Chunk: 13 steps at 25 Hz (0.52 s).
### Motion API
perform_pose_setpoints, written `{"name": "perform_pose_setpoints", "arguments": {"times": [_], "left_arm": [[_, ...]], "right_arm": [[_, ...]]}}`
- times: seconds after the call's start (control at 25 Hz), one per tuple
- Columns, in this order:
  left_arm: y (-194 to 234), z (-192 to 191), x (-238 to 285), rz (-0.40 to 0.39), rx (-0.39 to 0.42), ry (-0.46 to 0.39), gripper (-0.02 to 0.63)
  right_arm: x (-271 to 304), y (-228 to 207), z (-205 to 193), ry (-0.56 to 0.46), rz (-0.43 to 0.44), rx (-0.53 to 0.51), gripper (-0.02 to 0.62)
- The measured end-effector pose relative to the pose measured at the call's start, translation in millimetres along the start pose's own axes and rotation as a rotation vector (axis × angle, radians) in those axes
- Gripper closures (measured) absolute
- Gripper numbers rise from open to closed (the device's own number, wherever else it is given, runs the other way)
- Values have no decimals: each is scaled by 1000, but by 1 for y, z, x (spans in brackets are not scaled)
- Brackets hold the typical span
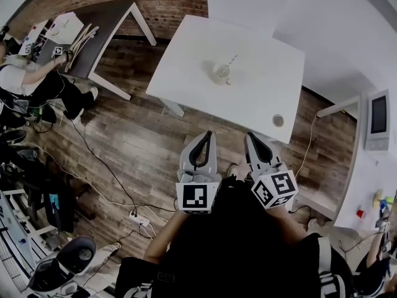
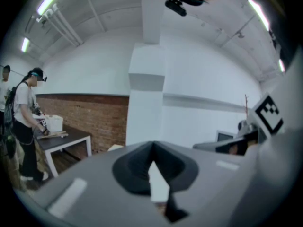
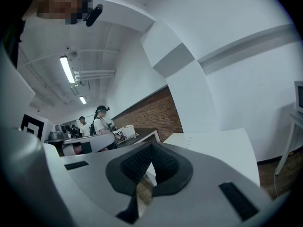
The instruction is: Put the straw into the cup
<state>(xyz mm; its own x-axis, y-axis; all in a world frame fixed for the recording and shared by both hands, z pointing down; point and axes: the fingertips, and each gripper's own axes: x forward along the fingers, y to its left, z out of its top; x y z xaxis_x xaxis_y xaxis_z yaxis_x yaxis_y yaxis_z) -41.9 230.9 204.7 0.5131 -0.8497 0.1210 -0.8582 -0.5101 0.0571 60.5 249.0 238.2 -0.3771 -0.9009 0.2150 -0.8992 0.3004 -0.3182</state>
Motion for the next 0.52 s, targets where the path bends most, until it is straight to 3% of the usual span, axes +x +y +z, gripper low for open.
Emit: {"name": "perform_pose_setpoints", "arguments": {"times": [0.52], "left_arm": [[1, 0, -3, 12, -10, -5, 603]], "right_arm": [[2, 4, 0, 7, 20, -1, 589]]}}
